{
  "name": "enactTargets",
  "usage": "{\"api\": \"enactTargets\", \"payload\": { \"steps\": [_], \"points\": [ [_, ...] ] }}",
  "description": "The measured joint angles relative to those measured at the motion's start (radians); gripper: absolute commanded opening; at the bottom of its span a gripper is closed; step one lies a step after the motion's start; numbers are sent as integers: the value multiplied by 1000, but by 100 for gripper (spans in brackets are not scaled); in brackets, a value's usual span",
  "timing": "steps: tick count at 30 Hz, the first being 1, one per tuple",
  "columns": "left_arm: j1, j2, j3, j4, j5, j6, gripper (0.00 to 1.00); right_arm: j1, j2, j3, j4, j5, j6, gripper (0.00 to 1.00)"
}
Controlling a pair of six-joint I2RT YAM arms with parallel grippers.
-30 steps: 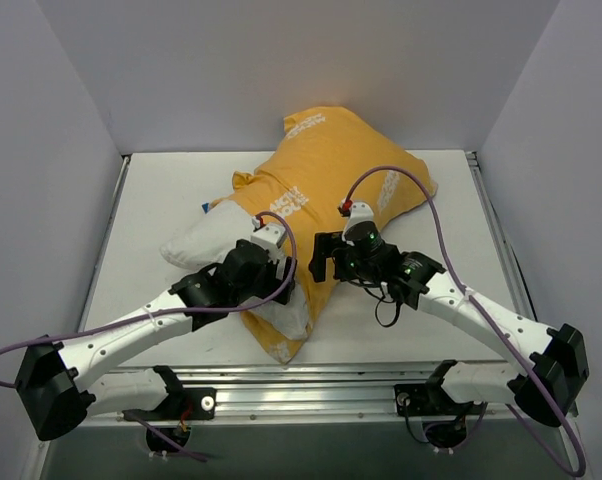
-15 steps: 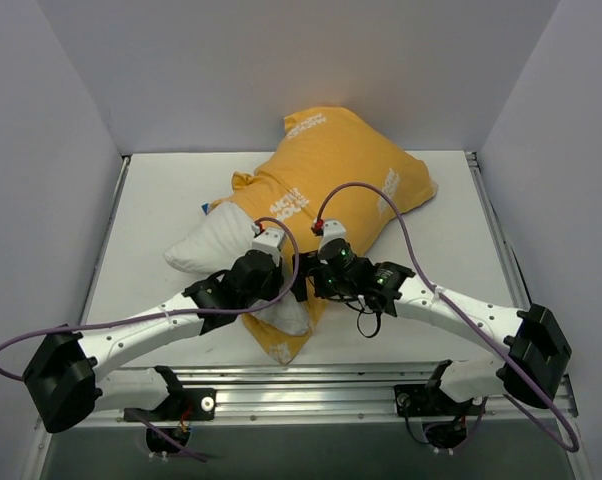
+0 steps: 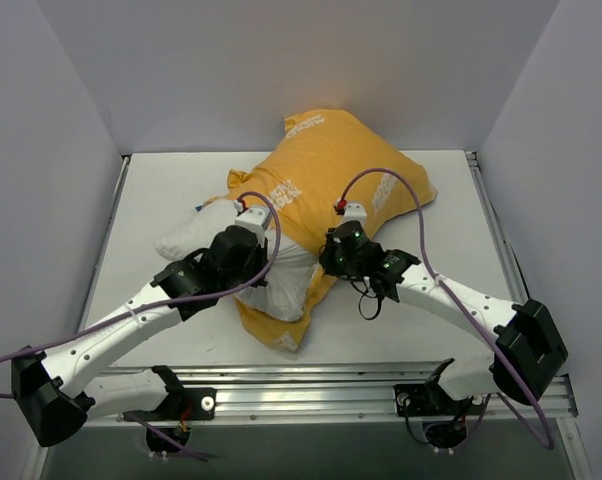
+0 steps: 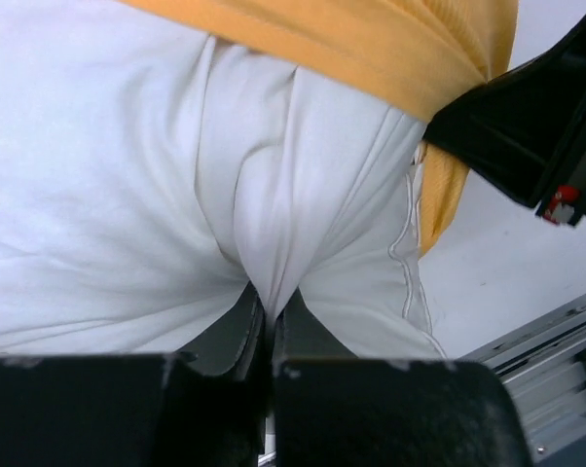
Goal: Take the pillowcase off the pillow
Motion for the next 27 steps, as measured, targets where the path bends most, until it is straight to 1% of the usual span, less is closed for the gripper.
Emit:
{"api": "enactTargets", "payload": {
  "steps": [3,5,8,12,16,18,19,20,21,22,23,24,25,26,27],
  "points": [
    [72,-1,98,-87,73,-6,2,-114,-14,2,16,-55,1,0],
    [131,-3,156,-136,143,-11,2,-218,-15,18,18,-109,1,0],
    [220,-8,242,-221,250,-11,2,-354,-8,55,13,-146,0,0],
    [322,-51,335,-296,384,-3,2,-531,22,91,11,-239,3,0],
    [365,-75,368,-332,509,34,2,-571,34,101,-27,-323,-11,1],
    [375,-76,343,-337,558,42,2,-573,34,101,-35,-337,-28,10],
    [379,-80,318,-334,579,40,6,-570,34,101,-42,-337,-41,23],
    [382,-89,284,-329,598,37,19,-566,30,101,-53,-335,-50,31],
    [383,-108,237,-314,613,35,36,-557,24,101,-68,-324,-65,37],
    [385,-131,188,-313,623,31,52,-544,12,99,-84,-315,-79,47],
    [387,-156,145,-320,633,24,74,-530,-6,96,-101,-309,-89,51],
    [388,-182,111,-327,639,20,83,-517,-30,94,-121,-305,-101,54],
    [389,-210,91,-344,641,13,89,-504,-64,88,-139,-306,-113,60],
    [389,-227,91,-350,642,12,98,-493,-97,85,-152,-309,-118,63],
    [390,-244,98,-350,635,14,95,-486,-130,84,-164,-313,-126,66]
  ]
}}
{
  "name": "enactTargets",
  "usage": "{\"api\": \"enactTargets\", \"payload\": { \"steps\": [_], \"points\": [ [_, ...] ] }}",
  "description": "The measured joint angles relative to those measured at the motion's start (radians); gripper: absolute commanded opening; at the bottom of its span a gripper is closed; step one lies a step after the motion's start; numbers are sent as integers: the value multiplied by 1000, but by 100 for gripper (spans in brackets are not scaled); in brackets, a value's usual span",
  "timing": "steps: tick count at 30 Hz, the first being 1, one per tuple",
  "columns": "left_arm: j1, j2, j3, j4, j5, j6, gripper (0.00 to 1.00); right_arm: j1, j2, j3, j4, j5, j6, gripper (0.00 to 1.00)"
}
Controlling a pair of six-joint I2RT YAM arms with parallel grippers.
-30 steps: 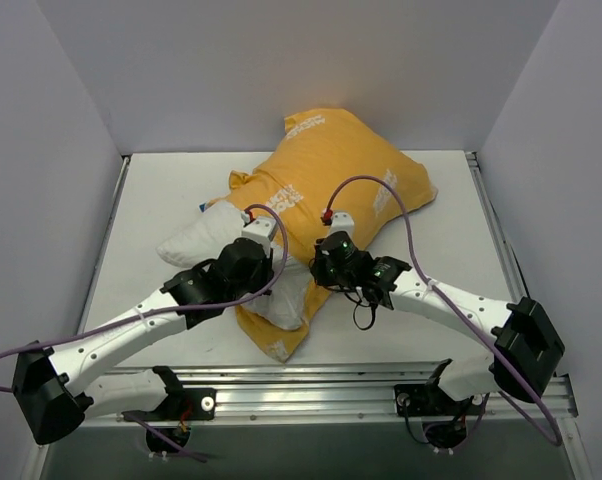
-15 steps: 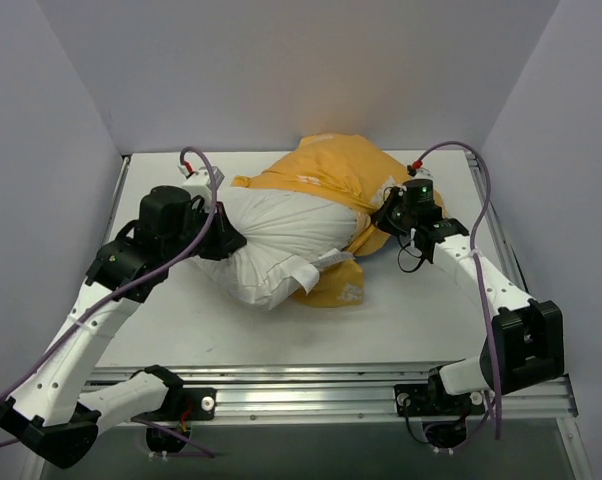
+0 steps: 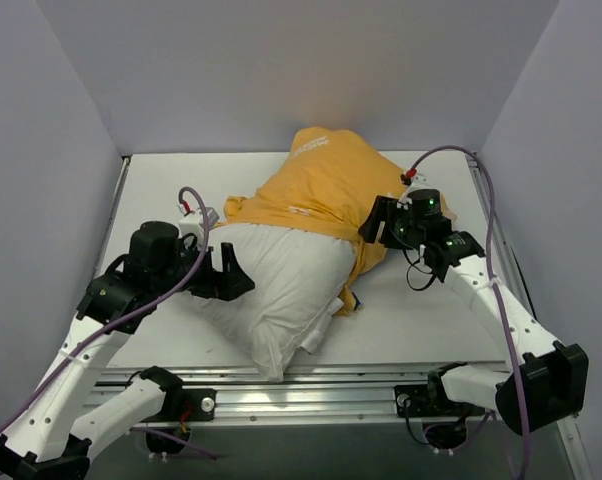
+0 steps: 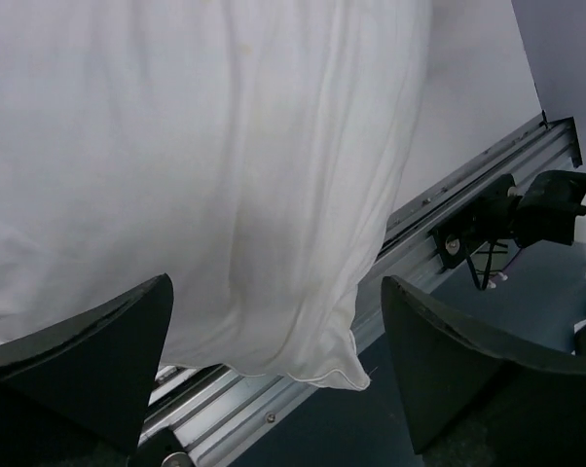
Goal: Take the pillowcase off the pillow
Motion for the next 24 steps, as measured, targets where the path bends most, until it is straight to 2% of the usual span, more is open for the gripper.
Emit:
{"api": "enactTargets", "payload": {
  "steps": [4,9,17,20,22,23,24],
  "points": [
    [4,18,123,-6,-67,20,94,13,-106,18,-32,-21,-40,79],
    [26,150,239,92,-161,60,94,53,-51,182,-76,-39,-124,84],
    [72,470,199,209,-225,130,94,216,259,545,-114,-30,-288,88],
    [80,515,157,235,-239,139,95,282,417,704,-134,-26,-357,88],
    [84,513,121,274,-240,142,100,321,520,795,-150,-27,-398,89],
    [85,513,104,295,-237,141,88,335,567,830,-153,-26,-417,89],
    [88,512,95,306,-233,139,81,348,609,855,-155,-26,-435,89]
  ]
}}
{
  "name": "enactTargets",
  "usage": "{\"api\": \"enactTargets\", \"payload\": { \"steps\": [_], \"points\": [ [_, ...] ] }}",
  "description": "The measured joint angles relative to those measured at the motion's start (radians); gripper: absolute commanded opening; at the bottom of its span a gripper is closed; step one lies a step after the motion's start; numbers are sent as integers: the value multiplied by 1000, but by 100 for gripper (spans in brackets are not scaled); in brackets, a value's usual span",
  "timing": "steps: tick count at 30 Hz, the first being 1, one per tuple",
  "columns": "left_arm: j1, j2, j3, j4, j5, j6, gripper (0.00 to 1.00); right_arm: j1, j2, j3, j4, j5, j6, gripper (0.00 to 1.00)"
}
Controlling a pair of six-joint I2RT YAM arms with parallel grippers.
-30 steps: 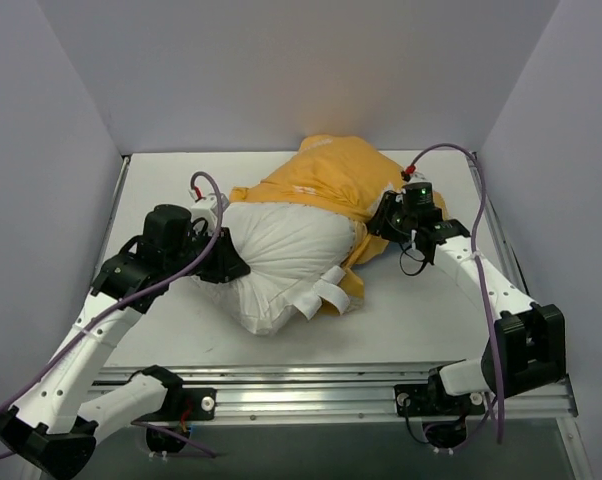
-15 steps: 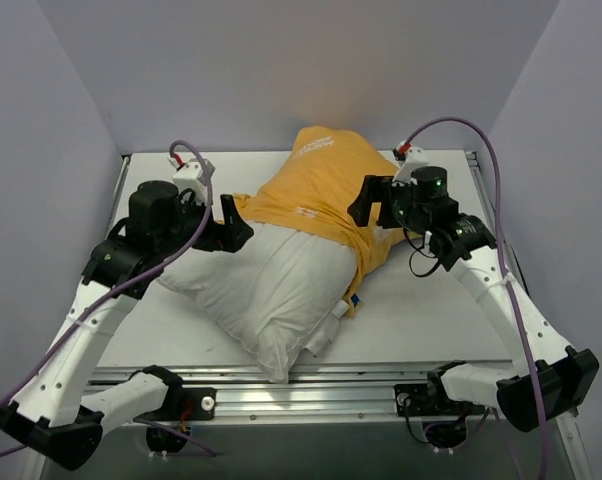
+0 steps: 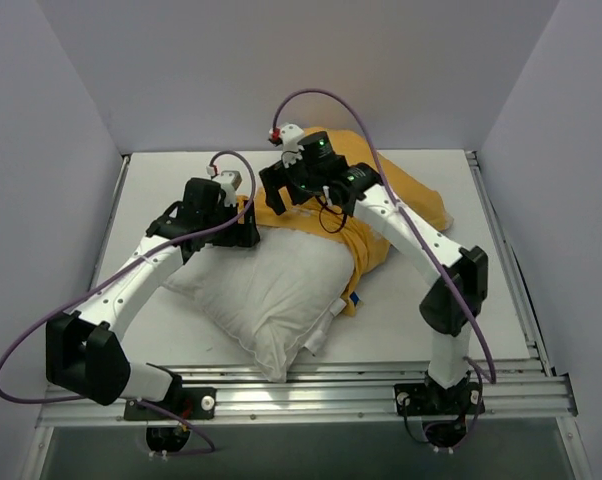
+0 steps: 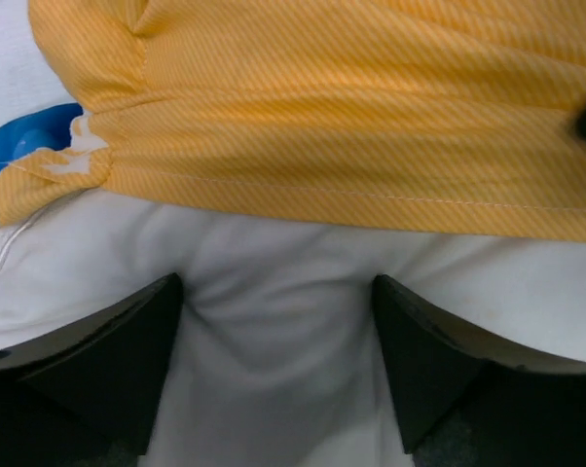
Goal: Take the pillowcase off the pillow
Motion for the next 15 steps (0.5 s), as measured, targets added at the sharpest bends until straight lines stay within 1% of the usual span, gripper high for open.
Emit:
{"api": "enactTargets", "payload": {
  "steps": [1,2,4,5,6,8,9,10,11,12,13,15],
  "points": [
    [2,-1,-17,23,8,-3,71,12,41,22,-8,0,-14,89],
    [3,-3,-35,44,18,-11,48,23,78,36,-10,0,-27,89],
    [3,-9,-73,89,36,-34,27,36,143,44,-14,1,-45,88],
    [3,-15,-98,115,45,-39,17,40,173,44,-17,3,-57,86],
    [3,-23,-121,140,51,-47,3,41,196,44,-16,6,-66,81],
    [5,-37,-166,192,56,-61,2,42,219,44,-9,16,-81,73],
    [8,-43,-182,210,56,-64,2,43,224,44,-5,24,-86,55],
    [8,-48,-191,219,57,-68,2,45,225,44,-1,42,-98,44],
    [8,-53,-193,219,57,-72,2,46,225,44,4,68,-101,31],
    [8,-61,-193,217,56,-74,2,47,225,44,9,96,-102,9],
    [8,-68,-193,215,56,-76,2,45,225,42,13,119,-105,1],
    [8,-96,-190,198,53,-80,2,37,224,38,17,154,-85,0]
  ]
}}
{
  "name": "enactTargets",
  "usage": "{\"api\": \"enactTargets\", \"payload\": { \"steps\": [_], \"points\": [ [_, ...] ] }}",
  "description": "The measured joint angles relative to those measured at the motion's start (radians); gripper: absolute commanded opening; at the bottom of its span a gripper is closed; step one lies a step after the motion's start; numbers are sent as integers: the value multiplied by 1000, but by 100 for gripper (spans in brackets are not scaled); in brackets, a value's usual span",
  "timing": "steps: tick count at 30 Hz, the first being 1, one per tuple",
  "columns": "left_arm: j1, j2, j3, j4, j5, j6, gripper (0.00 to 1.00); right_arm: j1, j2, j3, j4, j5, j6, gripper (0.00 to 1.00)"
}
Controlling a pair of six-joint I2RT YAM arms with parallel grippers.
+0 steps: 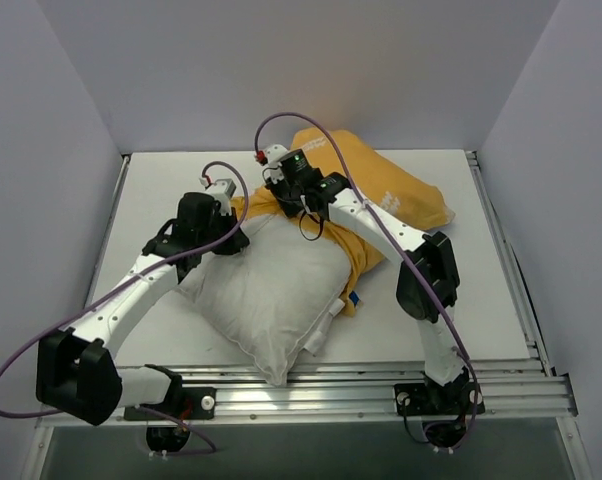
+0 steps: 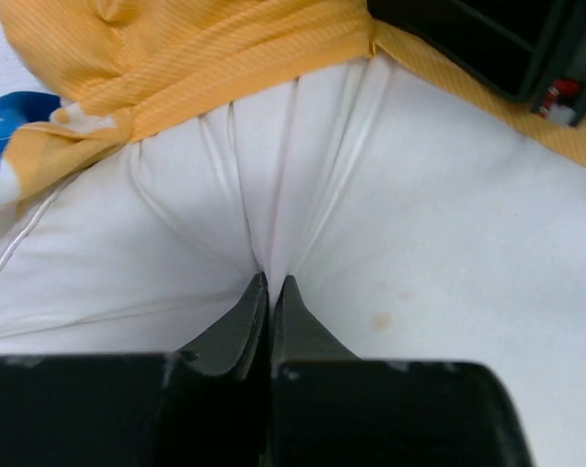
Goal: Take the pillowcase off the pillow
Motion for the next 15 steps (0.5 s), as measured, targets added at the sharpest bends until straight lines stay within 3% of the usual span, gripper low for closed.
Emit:
{"api": "enactTargets", "payload": {
  "steps": [7,15],
  "points": [
    [-15,-106,82,-132,10,-10,2,-172,-16,35,-23,6,129,0],
    [-29,-241,225,-322,18,-33,2,-437,-16,163,-281,-95,316,0]
  ]
}}
